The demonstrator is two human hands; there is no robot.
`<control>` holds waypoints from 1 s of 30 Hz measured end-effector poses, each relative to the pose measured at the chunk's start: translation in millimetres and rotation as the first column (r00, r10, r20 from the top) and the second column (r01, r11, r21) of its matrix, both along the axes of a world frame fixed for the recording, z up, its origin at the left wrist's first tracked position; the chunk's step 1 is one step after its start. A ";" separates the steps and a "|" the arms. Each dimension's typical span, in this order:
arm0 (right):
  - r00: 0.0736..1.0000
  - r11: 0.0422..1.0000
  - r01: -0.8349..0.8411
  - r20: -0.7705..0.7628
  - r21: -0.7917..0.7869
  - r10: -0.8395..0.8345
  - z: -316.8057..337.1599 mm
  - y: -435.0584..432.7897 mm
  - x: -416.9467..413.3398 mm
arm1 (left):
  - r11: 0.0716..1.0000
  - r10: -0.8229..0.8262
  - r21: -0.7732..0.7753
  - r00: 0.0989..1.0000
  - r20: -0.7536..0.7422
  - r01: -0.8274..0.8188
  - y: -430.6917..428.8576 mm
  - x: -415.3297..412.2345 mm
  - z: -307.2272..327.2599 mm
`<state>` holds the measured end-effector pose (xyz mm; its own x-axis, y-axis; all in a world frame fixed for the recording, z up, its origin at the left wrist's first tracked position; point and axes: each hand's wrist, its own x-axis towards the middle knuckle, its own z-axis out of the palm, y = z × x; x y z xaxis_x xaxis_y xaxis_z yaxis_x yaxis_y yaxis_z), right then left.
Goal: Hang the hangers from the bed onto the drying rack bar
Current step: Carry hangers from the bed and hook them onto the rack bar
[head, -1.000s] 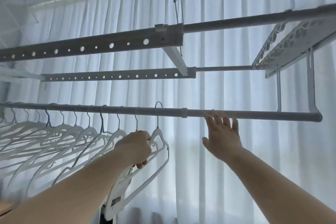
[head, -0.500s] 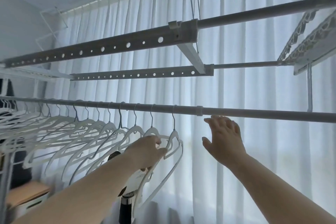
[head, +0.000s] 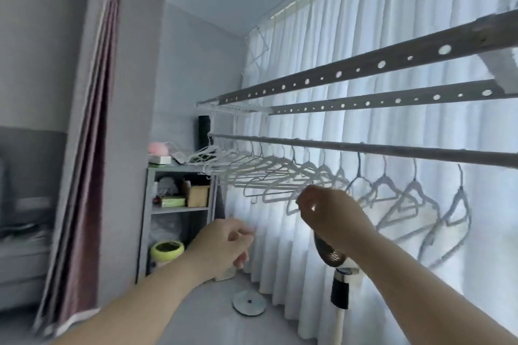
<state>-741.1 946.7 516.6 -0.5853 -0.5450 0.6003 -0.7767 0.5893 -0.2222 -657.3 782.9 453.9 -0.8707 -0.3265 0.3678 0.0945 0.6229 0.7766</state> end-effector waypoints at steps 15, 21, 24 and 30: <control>0.833 0.742 -0.544 0.360 0.391 0.421 -177.7 -312.2 236.7 | 0.576 0.717 0.106 0.564 0.410 -0.810 -219.8 391.8 -186.6; 0.687 0.523 -0.726 0.505 0.446 0.523 -244.7 -432.0 340.8 | 0.205 0.807 0.140 0.248 0.536 -0.969 -248.5 538.6 -247.8; 0.627 0.425 -0.778 0.541 0.463 0.560 -273.4 -490.1 391.3 | 0.073 0.799 0.074 0.103 0.592 -0.995 -274.5 592.3 -271.6; 0.507 0.205 -0.849 0.641 0.487 0.577 -328.9 -602.0 459.6 | -0.091 0.730 -0.071 -0.114 0.674 -0.993 -351.1 651.2 -306.3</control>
<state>-281.5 344.8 187.7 0.2558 -0.9240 -0.2842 -0.9272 -0.1514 -0.3426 -6.2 431.8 147.6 0.4275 -0.8550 -0.2936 -0.6223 -0.5139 0.5905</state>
